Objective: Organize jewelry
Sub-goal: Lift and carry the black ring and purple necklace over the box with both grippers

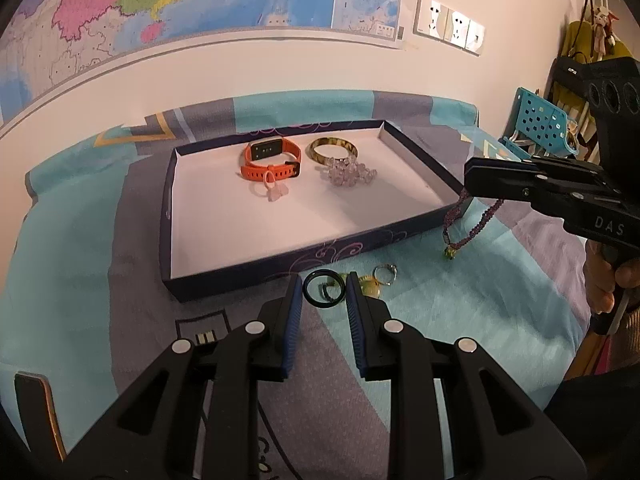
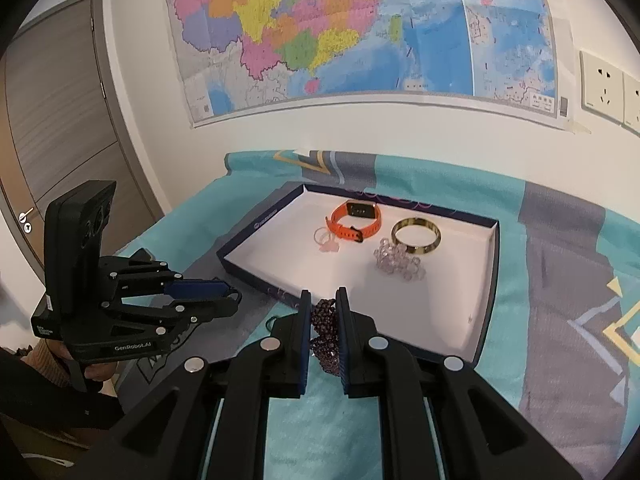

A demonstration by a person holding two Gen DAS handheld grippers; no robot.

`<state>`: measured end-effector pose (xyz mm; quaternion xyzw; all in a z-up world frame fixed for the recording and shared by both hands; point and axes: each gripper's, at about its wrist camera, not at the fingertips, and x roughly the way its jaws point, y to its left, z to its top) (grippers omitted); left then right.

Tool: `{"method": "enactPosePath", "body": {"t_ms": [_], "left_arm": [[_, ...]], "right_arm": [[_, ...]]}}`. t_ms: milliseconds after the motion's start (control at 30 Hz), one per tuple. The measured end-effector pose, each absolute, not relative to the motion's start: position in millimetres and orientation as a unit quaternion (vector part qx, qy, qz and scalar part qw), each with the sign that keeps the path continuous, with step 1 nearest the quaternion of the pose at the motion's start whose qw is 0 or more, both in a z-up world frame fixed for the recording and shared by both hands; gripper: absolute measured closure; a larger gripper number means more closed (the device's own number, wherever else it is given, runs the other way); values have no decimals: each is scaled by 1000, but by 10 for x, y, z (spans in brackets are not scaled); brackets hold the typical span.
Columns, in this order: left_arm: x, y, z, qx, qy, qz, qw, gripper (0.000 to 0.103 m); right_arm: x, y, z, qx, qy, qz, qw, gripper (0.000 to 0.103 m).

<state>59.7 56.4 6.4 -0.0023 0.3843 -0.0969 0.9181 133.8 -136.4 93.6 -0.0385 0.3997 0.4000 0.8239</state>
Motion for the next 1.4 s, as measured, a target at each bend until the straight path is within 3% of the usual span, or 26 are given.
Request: {"method": "enactPosePath", "body": {"t_ms": [1400], "left_arm": [[1161, 656, 138, 2, 378, -83, 922, 80]], "right_arm": [[2127, -1127, 773, -13, 421, 387, 820, 93]]}}
